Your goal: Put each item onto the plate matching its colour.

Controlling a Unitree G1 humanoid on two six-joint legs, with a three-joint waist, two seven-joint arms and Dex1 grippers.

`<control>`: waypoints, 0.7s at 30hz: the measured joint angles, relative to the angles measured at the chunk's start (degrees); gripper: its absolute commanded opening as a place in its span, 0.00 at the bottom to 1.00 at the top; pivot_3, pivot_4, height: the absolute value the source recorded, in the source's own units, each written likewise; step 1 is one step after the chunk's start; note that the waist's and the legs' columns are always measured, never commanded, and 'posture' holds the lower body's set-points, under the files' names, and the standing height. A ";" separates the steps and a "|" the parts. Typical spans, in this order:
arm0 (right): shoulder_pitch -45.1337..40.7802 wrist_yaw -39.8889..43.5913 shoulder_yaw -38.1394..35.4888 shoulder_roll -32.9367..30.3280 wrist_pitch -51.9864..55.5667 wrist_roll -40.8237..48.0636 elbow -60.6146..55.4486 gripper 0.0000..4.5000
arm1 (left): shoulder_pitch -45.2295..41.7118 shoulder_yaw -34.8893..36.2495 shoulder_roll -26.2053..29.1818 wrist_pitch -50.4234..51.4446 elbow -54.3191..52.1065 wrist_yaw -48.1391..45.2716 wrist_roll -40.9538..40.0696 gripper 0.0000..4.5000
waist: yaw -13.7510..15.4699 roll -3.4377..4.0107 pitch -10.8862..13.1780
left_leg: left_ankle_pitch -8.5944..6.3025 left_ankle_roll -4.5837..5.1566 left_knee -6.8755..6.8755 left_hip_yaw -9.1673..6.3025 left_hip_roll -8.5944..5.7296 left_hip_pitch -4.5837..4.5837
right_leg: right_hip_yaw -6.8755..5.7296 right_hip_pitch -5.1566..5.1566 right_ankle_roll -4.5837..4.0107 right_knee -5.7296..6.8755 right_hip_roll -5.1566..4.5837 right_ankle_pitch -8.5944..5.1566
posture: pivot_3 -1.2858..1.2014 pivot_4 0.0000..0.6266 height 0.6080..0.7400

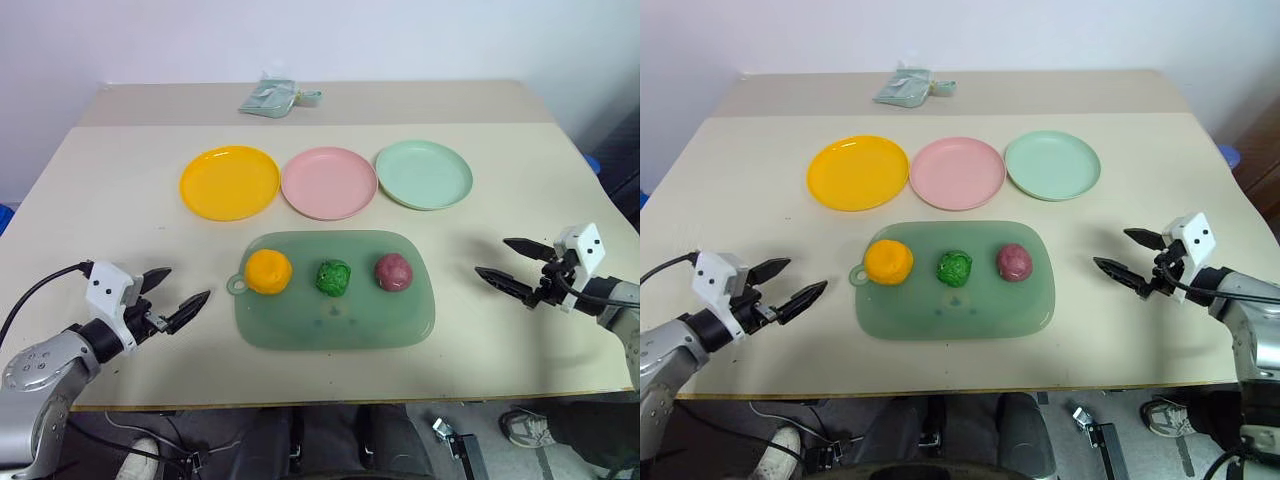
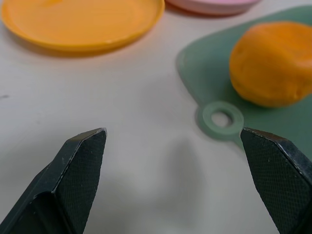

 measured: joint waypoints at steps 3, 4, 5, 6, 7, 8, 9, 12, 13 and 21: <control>-2.17 -0.49 1.19 1.15 -0.91 -1.36 0.94 0.99 | 0.78 0.06 -0.82 0.13 -1.11 1.04 -0.01 1.00 | 0.04 0.03 -0.01 | 0.00 0.00 0.00 0.00 0.00 -0.01 | 0.00 -0.01 0.00 0.00 0.01 0.00 | 0.52 0.24 1.00; -2.67 -0.60 1.59 1.21 -0.98 -1.60 0.98 0.99 | 0.97 0.07 -1.31 0.14 -1.27 1.50 0.00 1.00 | 0.11 0.04 -0.02 | 0.00 0.00 0.00 0.00 -0.01 -0.02 | 0.00 -0.01 0.00 0.00 0.01 0.00 | 0.52 0.24 1.00; -3.21 -0.70 1.85 1.22 -0.98 -1.84 0.98 0.99 | 1.02 0.07 -1.86 0.17 -1.38 2.12 -0.01 1.00 | 0.20 0.04 -0.01 | 0.00 0.01 0.00 0.00 -0.02 -0.02 | -0.01 0.00 0.00 0.00 0.00 0.00 | 0.52 0.24 1.00; -3.53 -0.81 1.86 1.21 -0.99 -1.85 0.98 0.99 | 1.03 0.07 -2.24 0.19 -1.51 2.40 -0.01 1.00 | 0.26 0.03 -0.02 | 0.00 0.01 0.01 0.00 -0.02 -0.02 | -0.02 0.01 0.00 0.00 0.00 0.00 | 0.52 0.24 1.00; -3.67 -0.90 1.86 1.21 -0.99 -1.86 0.98 0.99 | 1.00 0.07 -2.30 0.21 -1.60 2.62 -0.02 1.00 | 0.28 0.02 -0.02 | 0.00 0.01 0.01 0.00 -0.02 -0.02 | -0.03 0.02 0.00 0.00 0.00 0.00 | 0.52 0.24 1.00; -3.70 -0.92 1.86 1.21 -0.99 -1.90 0.98 0.99 | 0.92 0.07 -2.30 0.22 -1.60 2.89 -0.02 1.00 | 0.28 0.02 -0.02 | 0.00 0.00 0.01 0.00 -0.02 -0.02 | -0.03 0.02 0.00 0.00 0.00 0.00 | 0.52 0.24 1.00; -3.67 -0.90 1.86 1.21 -1.00 -1.92 0.98 0.99 | 0.82 0.06 -2.30 0.23 -1.60 3.15 -0.03 1.00 | 0.23 0.03 -0.02 | 0.00 0.01 0.01 0.00 -0.02 -0.02 | -0.03 0.01 0.00 0.00 0.00 0.00 | 0.52 0.24 1.00; -3.62 -0.78 1.82 1.21 -1.87 -2.08 1.71 0.99 | -0.50 -0.10 -2.30 0.22 -1.51 3.36 -0.02 1.00 | 0.18 0.03 -0.02 | 0.00 0.01 0.01 0.00 -0.02 -0.02 | -0.03 0.02 0.00 0.00 0.03 0.00 | 0.52 0.24 1.00; -3.67 -1.51 1.77 1.21 -2.74 -2.84 2.99 0.99 | -1.51 -0.38 -2.45 0.21 -1.28 3.40 -0.01 1.00 | 0.24 0.03 -0.02 | 0.01 0.01 0.02 0.00 -0.03 -0.01 | -0.04 0.04 0.00 0.00 0.03 0.00 | 0.52 0.24 1.00; -1.45 -4.67 -0.67 1.24 -4.27 -3.26 3.16 0.99 | -9.14 -3.55 -3.19 0.39 4.20 1.79 -0.27 1.00 | 0.31 0.04 -0.03 | 0.04 -0.01 0.03 0.02 -0.02 -0.01 | -0.08 0.04 0.01 0.04 0.27 0.01 | 0.52 0.24 1.00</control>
